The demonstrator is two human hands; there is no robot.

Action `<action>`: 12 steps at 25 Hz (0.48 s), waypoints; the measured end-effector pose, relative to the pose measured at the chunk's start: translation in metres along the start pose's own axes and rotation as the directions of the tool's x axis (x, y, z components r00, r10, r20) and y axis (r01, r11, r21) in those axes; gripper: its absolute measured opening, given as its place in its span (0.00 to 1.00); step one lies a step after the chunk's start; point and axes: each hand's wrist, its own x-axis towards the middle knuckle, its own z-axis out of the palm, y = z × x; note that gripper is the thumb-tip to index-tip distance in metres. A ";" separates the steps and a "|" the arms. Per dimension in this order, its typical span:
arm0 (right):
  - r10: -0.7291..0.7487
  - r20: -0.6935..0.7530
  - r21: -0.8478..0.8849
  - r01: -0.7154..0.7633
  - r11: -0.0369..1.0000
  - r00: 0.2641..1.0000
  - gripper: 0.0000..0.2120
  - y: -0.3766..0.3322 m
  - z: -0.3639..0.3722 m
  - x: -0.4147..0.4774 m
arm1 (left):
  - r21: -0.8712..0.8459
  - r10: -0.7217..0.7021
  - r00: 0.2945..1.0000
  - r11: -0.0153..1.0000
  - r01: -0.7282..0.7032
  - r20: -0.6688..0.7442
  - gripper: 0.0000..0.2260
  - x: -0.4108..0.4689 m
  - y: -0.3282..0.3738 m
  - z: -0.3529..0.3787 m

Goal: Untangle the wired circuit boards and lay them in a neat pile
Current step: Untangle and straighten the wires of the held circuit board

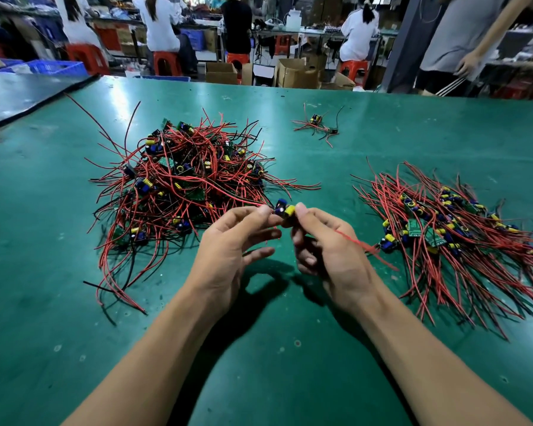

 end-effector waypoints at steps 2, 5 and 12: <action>0.128 0.105 0.129 -0.141 0.982 0.986 0.13 -0.008 -0.009 0.001 | -0.062 -0.102 0.992 0.992 0.107 0.070 0.04 -0.001 0.000 0.001; 0.266 0.281 0.073 -0.297 0.952 0.922 0.14 -0.013 -0.016 -0.001 | -0.119 -0.296 0.931 0.938 0.325 0.212 0.06 -0.004 0.003 0.004; 0.305 0.187 0.001 -0.311 0.950 0.934 0.08 -0.006 -0.016 0.001 | -0.006 -0.263 0.924 0.961 0.276 0.277 0.10 -0.007 -0.005 0.003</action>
